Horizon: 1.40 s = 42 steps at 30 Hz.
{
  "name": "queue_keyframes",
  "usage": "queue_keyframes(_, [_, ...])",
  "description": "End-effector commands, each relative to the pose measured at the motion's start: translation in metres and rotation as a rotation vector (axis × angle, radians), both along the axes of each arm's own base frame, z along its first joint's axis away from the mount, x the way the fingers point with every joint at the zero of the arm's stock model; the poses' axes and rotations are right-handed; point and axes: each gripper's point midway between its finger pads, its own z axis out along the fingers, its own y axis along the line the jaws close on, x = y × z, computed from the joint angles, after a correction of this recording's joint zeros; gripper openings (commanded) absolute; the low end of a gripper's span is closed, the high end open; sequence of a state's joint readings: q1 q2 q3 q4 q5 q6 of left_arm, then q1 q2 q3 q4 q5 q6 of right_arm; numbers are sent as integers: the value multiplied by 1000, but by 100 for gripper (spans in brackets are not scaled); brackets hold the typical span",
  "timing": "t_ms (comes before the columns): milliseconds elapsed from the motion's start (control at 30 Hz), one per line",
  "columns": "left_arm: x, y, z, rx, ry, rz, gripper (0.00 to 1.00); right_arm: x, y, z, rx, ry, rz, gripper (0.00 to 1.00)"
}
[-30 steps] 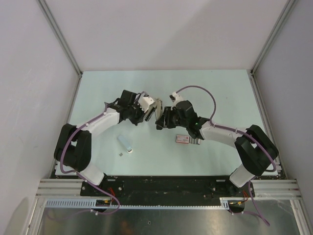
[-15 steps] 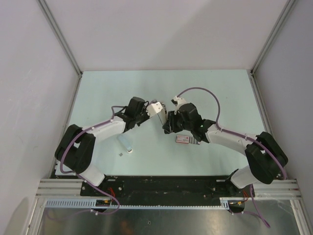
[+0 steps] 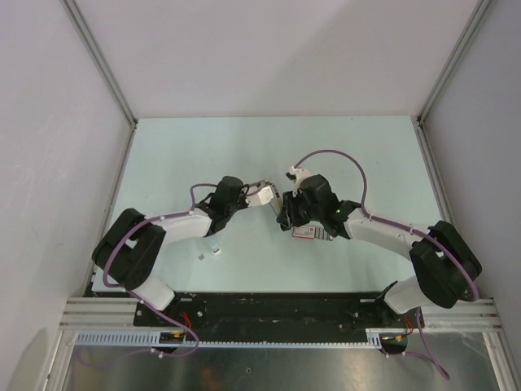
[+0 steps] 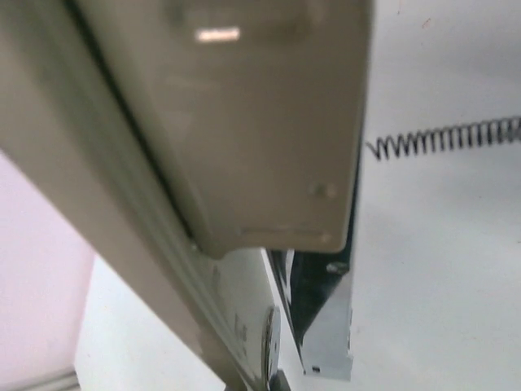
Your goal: Unload the staples from the stapler
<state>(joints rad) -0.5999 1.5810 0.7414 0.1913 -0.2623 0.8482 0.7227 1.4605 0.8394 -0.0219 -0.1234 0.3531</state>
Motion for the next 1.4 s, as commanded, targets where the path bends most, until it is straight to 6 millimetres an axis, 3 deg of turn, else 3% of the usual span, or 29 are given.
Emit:
queue_keyframes(0, [-1, 27, 8, 207, -88, 5, 0, 36, -10, 55, 103, -146, -116, 0])
queue_keyframes(200, [-7, 27, 2, 265, -111, -46, 0, 39, -20, 59, 110, -146, -124, 0])
queue_keyframes(867, [-25, 8, -7, 526, -289, -202, 0, 46, -26, 62, 128, -143, -136, 0])
queue_keyframes(1167, [-12, -7, 22, 260, -244, -42, 0, 47, -18, 59, 159, -126, -129, 0])
queue_keyframes(1367, [-1, -20, 56, -118, 36, 141, 3, 50, -4, 64, 213, -130, -135, 0])
